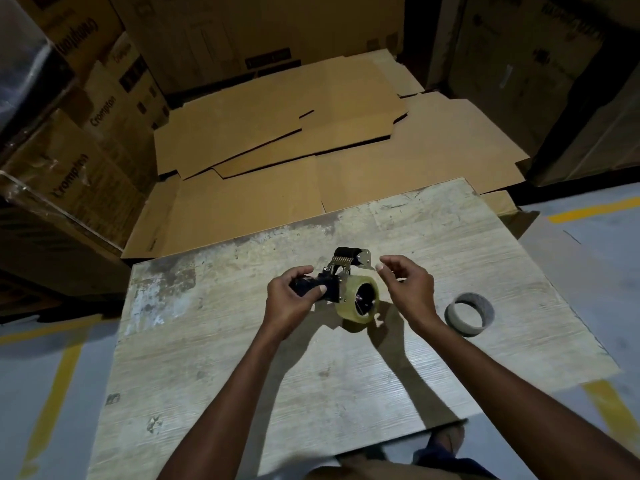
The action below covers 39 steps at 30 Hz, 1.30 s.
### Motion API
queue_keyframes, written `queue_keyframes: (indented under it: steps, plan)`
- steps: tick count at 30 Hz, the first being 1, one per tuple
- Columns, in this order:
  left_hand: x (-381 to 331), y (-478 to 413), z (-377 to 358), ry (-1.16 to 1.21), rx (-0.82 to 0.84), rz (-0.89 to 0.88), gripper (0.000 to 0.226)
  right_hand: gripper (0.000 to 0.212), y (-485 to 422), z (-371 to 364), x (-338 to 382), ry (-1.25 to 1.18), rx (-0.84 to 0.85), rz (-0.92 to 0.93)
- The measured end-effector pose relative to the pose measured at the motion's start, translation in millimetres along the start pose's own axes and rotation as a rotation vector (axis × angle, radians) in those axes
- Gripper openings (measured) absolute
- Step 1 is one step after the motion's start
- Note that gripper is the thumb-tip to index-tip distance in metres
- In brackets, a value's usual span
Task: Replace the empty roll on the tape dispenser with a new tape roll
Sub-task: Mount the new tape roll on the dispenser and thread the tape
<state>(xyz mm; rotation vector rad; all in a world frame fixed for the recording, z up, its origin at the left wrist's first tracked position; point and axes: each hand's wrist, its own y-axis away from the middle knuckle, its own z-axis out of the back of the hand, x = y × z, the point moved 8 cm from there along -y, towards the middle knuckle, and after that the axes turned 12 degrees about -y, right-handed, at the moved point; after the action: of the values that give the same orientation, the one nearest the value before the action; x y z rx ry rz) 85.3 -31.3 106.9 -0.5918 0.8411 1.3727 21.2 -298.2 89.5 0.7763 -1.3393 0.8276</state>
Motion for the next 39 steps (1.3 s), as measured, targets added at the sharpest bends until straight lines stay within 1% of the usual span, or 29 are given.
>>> queue_keyframes:
  steps: [2, 3, 7, 10, 14, 17, 22, 25, 27, 31, 34, 39]
  plan:
    - [-5.7, 5.0, 0.3, 0.007, -0.034, -0.022, 0.045, 0.006, 1.4, 3.0, 1.1, -0.070, -0.011, -0.063]
    - [-7.7, 7.4, 0.7, 0.007, -0.052, -0.030, 0.043, 0.006, 2.3, 2.1, -1.2, -0.097, -0.001, -0.104]
    - [-13.7, 15.8, 3.3, 0.006, -0.120, -0.062, 0.034, 0.015, 6.5, -6.3, -11.4, -0.175, 0.032, -0.248]
    - [-15.4, 23.4, 6.8, 0.048, -0.174, -0.084, 0.026, 0.013, 7.2, -15.2, -17.4, -0.197, 0.050, -0.344]
    - [-22.9, 34.0, 7.5, 0.089, -0.209, -0.148, 0.022, 0.011, 7.9, -27.6, -17.8, -0.274, 0.052, -0.444]
    - [-29.0, 38.7, 9.5, 0.102, -0.247, -0.195, 0.020, 0.014, 5.1, -33.5, -8.9, -0.323, 0.029, -0.455]
    - [-36.0, 40.5, 13.9, 0.076, -0.280, -0.256, 0.019, 0.009, 3.2, -43.8, 5.5, -0.335, 0.027, -0.423]
    - [-37.9, 42.0, 15.5, 0.061, -0.293, -0.289, 0.019, 0.009, 4.9, -45.1, 11.0, -0.313, -0.016, -0.399]
    - [-37.9, 43.2, 15.8, 0.064, -0.301, -0.304, 0.020, 0.008, 4.2, -44.3, 15.4, -0.263, -0.046, -0.344]
    - [-41.4, 43.5, 16.6, 0.095, -0.310, -0.302, 0.020, 0.013, 4.4, -42.3, 36.6, -0.086, -0.083, -0.128]
    - [-45.6, 41.2, 17.9, 0.106, -0.314, -0.303, 0.020, 0.011, 5.8, -45.3, 52.7, -0.007, -0.076, 0.007]
    - [-42.0, 34.0, 20.3, 0.112, -0.310, -0.297, 0.019, 0.006, 12.9, -60.1, 79.5, 0.263, 0.022, 0.442]
